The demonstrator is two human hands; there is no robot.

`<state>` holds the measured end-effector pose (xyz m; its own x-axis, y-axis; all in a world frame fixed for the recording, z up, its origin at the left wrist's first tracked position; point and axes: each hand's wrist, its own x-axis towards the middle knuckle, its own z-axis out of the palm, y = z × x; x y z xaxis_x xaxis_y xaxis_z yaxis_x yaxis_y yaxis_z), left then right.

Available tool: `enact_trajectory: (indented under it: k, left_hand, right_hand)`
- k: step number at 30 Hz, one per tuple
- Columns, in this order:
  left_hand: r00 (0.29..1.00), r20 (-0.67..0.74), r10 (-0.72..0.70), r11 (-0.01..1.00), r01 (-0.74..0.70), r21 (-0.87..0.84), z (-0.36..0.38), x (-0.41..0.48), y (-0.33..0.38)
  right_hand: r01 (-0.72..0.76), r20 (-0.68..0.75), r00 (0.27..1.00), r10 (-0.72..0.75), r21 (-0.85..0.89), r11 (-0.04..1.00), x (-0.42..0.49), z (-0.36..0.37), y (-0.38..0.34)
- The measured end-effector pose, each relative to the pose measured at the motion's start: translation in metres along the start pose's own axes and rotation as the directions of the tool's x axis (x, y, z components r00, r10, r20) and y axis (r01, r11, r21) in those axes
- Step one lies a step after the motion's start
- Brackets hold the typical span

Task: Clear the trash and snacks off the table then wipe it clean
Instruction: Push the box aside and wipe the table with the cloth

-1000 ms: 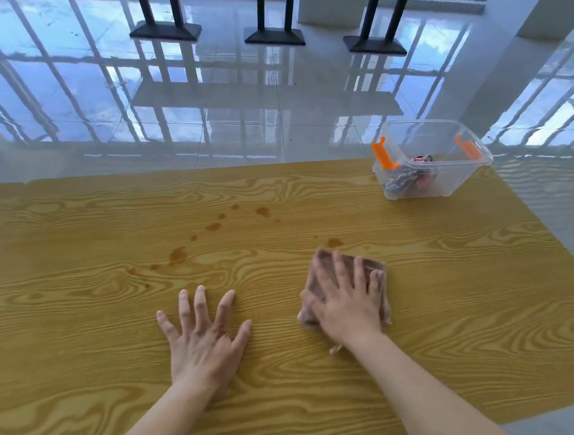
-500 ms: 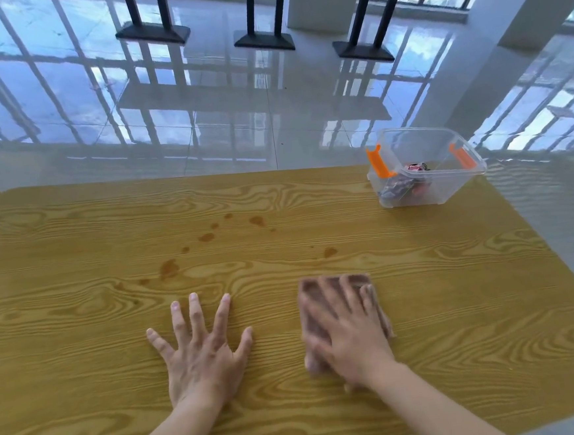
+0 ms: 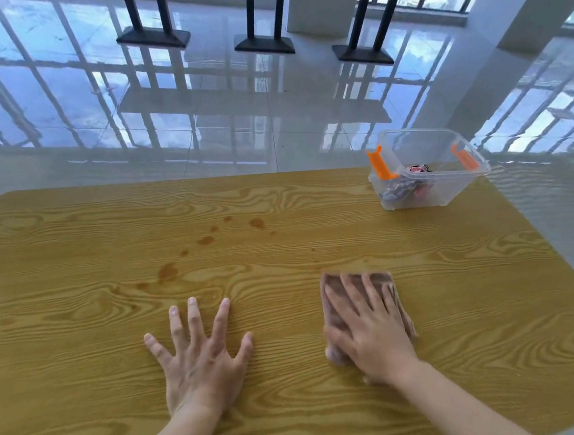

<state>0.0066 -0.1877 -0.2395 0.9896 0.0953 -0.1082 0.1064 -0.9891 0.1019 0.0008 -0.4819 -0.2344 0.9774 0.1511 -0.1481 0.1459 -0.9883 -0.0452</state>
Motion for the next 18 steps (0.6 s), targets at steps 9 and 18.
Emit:
enact_trajectory:
  k: [9,18]
  left_hand:
    - [1.000,-0.024,0.005,1.000,-0.005,0.001,0.003,0.001,0.000]
    - [1.000,-0.009,0.009,1.000,-0.009,0.006,0.002,0.000,-0.001]
  right_hand:
    - [-0.386,0.100,0.921,0.375,0.122,0.914,0.106,-0.031,0.002]
    - [0.047,0.005,0.999,-0.047,-0.020,0.999,0.033,-0.013,0.008]
